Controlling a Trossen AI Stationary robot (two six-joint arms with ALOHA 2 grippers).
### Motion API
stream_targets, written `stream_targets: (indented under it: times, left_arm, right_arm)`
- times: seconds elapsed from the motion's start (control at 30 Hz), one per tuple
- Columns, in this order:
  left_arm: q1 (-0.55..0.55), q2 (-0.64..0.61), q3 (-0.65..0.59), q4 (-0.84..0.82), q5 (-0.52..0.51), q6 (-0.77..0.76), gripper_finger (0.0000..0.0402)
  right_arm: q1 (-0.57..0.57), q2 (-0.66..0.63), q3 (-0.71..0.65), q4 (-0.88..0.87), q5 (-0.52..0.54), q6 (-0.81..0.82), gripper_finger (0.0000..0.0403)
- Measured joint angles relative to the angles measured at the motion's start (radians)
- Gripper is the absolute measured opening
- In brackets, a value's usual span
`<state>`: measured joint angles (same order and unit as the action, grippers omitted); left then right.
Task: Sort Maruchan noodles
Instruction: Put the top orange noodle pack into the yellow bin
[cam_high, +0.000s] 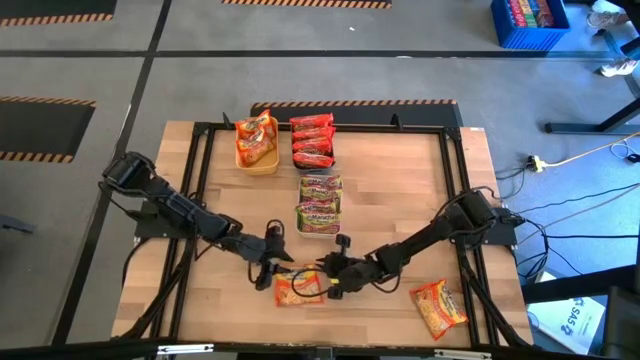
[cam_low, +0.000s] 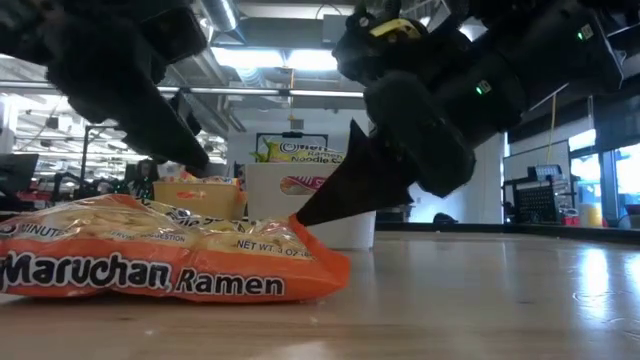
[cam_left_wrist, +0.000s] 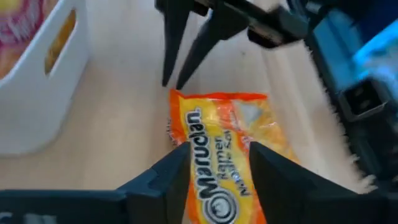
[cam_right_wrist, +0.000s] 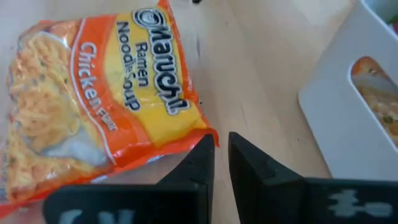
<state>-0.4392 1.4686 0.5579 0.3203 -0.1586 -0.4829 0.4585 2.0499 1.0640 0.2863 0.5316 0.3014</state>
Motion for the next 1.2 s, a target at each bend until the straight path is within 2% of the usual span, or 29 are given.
stream_targets:
  times: [0.13,0.33,0.47,0.63,0.87,1.0,1.2]
  left_arm:
    - [0.089,0.001,0.000,-0.059,0.122,-0.161,0.0193]
    - [0.166,0.055,0.000,-0.053,0.260,-0.221,0.0230]
    - [0.180,0.097,0.000,-0.006,0.330,-0.243,0.0233]
    - [0.180,0.166,-0.001,0.011,0.349,-0.274,0.0232]
    - [0.177,0.262,0.001,0.181,0.434,-0.269,0.0232]
    - [0.177,0.292,0.006,0.195,0.434,-0.259,0.0199]
    - [0.177,0.305,0.004,0.228,0.441,-0.255,0.0092]
  right_arm:
    - [0.000,0.000,0.000,-0.003,0.000,0.003,0.0033]
    - [-0.001,0.000,0.000,-0.004,0.001,0.000,0.0033]
    - [-0.001,0.000,0.000,-0.005,0.008,0.000,0.0033]
    - [-0.001,0.000,0.000,0.003,0.008,0.000,0.0033]
    - [-0.001,0.000,0.000,0.003,0.008,0.000,0.0033]
    - [-0.001,0.000,-0.001,0.002,0.010,0.004,0.0033]
    - [-0.001,0.000,-0.001,0.002,0.008,0.005,0.0033]
